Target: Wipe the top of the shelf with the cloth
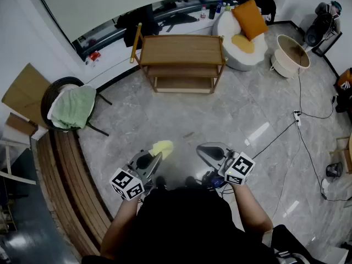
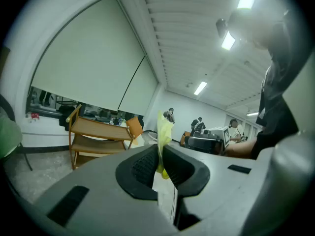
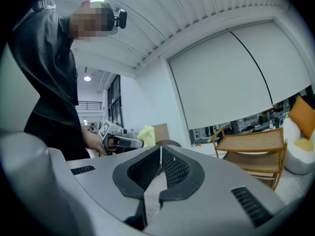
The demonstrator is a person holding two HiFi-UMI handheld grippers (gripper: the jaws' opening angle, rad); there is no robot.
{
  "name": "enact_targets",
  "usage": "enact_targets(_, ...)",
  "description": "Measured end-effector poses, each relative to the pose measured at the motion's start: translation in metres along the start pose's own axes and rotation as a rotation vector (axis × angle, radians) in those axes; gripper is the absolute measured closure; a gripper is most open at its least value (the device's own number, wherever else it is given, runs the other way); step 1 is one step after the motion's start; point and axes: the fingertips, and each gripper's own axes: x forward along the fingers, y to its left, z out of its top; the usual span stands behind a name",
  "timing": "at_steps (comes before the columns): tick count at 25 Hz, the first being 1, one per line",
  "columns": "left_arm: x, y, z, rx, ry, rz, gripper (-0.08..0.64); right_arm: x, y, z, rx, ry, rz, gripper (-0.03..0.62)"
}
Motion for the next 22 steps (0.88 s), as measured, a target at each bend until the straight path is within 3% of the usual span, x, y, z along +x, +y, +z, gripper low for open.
enact_targets(5, 0.012, -0.005, 0.003, 0.003, -0.001, -0.003, 0.531, -0.008, -0.011, -0.002, 0.006, 0.012, -0.010, 0.565)
enact_targets(16, 0.034, 0.005, 0.004, -0.020, -0.004, 0.066, 0.531, -0.015, -0.046, -0.007, -0.023, 0.047, -0.041, 0.563)
enact_targets(22, 0.052, 0.032, 0.004, -0.050, 0.003, 0.063, 0.531, -0.011, -0.084, -0.007, -0.006, 0.046, -0.112, 0.563)
